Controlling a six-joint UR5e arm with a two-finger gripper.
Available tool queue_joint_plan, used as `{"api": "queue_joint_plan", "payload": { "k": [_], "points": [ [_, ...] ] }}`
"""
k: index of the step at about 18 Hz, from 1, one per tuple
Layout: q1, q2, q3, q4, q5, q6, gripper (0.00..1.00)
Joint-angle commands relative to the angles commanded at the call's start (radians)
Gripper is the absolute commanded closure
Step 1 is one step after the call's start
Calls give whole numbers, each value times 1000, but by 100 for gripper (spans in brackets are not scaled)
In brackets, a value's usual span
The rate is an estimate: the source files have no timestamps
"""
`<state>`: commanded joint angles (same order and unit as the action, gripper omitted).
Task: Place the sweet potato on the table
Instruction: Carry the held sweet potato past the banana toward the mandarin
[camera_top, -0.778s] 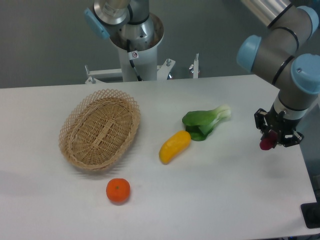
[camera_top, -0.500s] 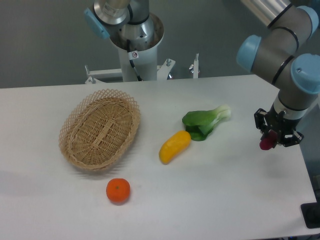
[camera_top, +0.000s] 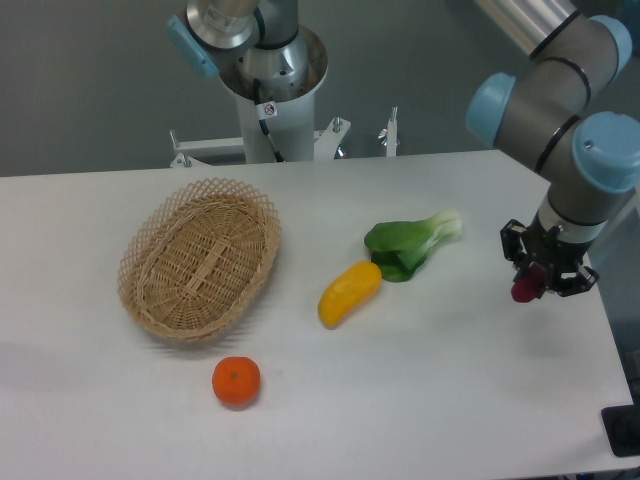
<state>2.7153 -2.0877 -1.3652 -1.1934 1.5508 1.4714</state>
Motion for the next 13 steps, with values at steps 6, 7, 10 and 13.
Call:
{"api": "queue_joint_plan", "payload": {
  "k": [6, 7, 10, 13],
  "points": [
    [-110, -3, -38, 44, -2, -170, 90],
    [-127, 0, -61, 81, -2, -196, 90],
    [-172, 5, -141, 210, 0, -249, 90],
    [-204, 14, -195, 258, 0, -272, 90]
  ]
}}
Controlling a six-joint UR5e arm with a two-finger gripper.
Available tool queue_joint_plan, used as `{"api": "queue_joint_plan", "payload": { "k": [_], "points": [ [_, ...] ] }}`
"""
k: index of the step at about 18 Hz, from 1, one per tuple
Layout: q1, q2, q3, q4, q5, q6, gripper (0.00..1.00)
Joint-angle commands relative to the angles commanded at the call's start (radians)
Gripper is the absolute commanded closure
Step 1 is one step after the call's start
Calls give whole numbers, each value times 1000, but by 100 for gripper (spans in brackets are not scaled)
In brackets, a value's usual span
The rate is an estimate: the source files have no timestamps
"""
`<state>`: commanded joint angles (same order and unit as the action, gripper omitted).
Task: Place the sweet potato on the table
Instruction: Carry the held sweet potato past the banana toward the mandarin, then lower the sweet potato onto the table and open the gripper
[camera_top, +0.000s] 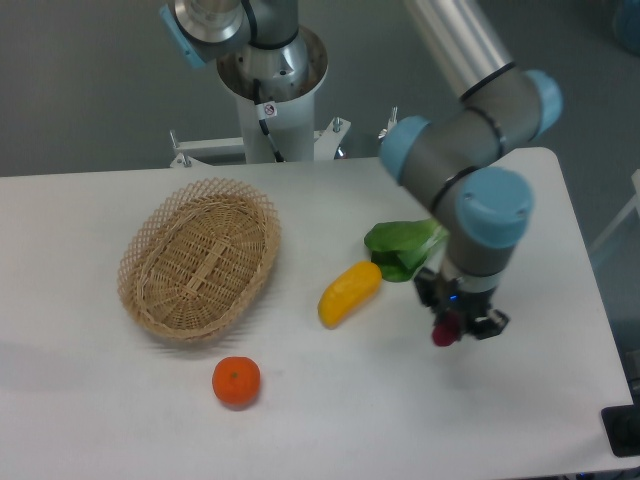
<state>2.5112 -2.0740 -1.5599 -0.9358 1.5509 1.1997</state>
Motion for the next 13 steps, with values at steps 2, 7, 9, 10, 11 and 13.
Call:
{"api": "queue_joint_plan", "payload": {
  "k": [2, 7, 9, 10, 11, 13],
  "points": [
    [-23, -5, -3, 0, -2, -28, 90],
    [-72, -26, -14, 2, -3, -80, 90],
    [-101, -34, -23, 2, -3, -92, 88],
    [-110, -38, -23, 2, -6, -101, 88],
    [-121, -41, -22, 2, -6, -112, 87],
    [-143, -49, -22, 2, -6, -129, 84]
  ]
}}
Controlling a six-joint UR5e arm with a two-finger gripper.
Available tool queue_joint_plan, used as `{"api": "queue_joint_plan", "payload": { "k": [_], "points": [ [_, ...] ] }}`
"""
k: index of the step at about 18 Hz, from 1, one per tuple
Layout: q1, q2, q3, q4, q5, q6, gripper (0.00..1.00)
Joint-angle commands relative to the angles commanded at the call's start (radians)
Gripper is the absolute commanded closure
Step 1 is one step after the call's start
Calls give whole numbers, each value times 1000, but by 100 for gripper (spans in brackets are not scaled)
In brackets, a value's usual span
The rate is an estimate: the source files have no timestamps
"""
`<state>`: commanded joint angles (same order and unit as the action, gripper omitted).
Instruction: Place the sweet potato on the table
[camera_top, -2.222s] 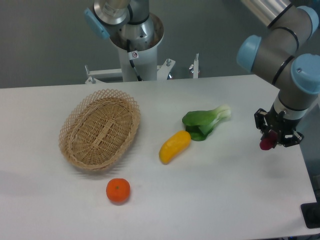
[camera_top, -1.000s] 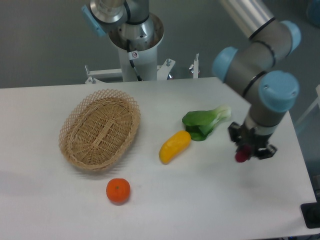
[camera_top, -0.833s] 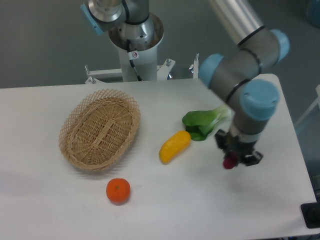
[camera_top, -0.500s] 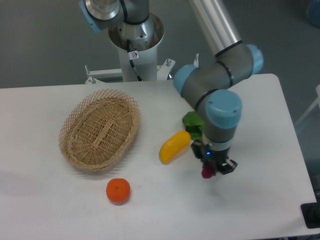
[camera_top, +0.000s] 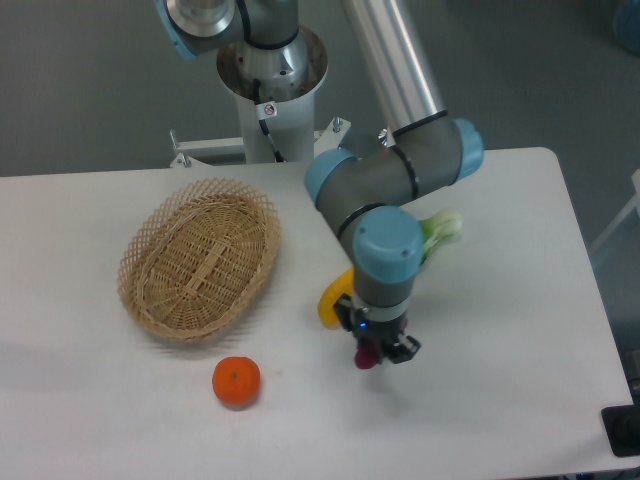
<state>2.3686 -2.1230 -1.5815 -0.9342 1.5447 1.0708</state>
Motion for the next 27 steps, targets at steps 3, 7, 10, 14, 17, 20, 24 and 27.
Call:
{"api": "queue_joint_plan", "payload": {
  "k": [3, 7, 10, 14, 17, 20, 24, 27],
  "points": [
    [-15, -8, 0, 0, -2, -5, 76],
    [-34, -18, 3, 2, -2, -2, 48],
    [-35, -18, 3, 3, -2, 0, 24],
    [-34, -2, 18, 6, 6, 6, 0],
    [-22, 12, 44, 2, 21, 9, 0],
    [33, 20, 64, -6, 48, 35, 0],
    [99, 51, 61, -14, 48, 158, 0],
    [156, 60, 64, -14, 48, 173, 0]
  ]
}}
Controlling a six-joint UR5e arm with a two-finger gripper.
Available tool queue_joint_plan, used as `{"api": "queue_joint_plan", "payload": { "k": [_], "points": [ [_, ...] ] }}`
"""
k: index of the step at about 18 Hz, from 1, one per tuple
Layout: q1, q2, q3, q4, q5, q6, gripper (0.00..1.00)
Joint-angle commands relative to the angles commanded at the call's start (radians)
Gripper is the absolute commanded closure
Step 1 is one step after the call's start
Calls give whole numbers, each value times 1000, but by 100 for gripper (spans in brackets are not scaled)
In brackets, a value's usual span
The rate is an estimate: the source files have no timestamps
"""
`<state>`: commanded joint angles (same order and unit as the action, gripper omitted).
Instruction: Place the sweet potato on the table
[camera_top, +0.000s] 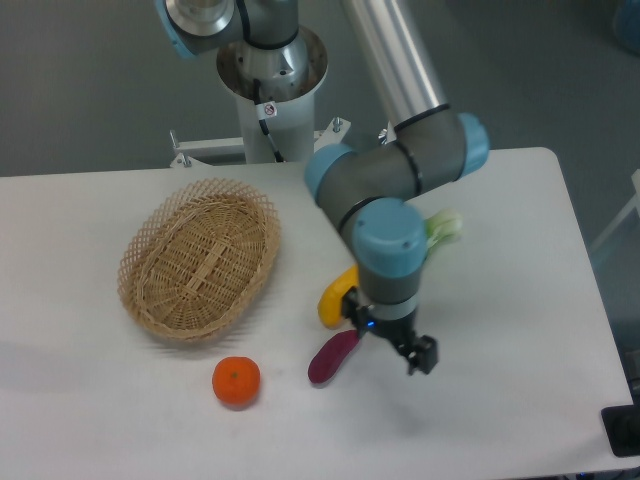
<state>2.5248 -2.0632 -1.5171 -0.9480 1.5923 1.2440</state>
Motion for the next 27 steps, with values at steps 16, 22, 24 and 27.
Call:
{"api": "queue_joint_plan", "payload": {
  "k": [16, 22, 24, 27],
  "points": [
    [206, -26, 127, -118, -34, 284, 0],
    [215, -28, 123, -118, -34, 287, 0],
    [215, -28, 121, -118, -34, 287, 0],
    [213, -28, 118, -115, -34, 287, 0]
  ]
}}
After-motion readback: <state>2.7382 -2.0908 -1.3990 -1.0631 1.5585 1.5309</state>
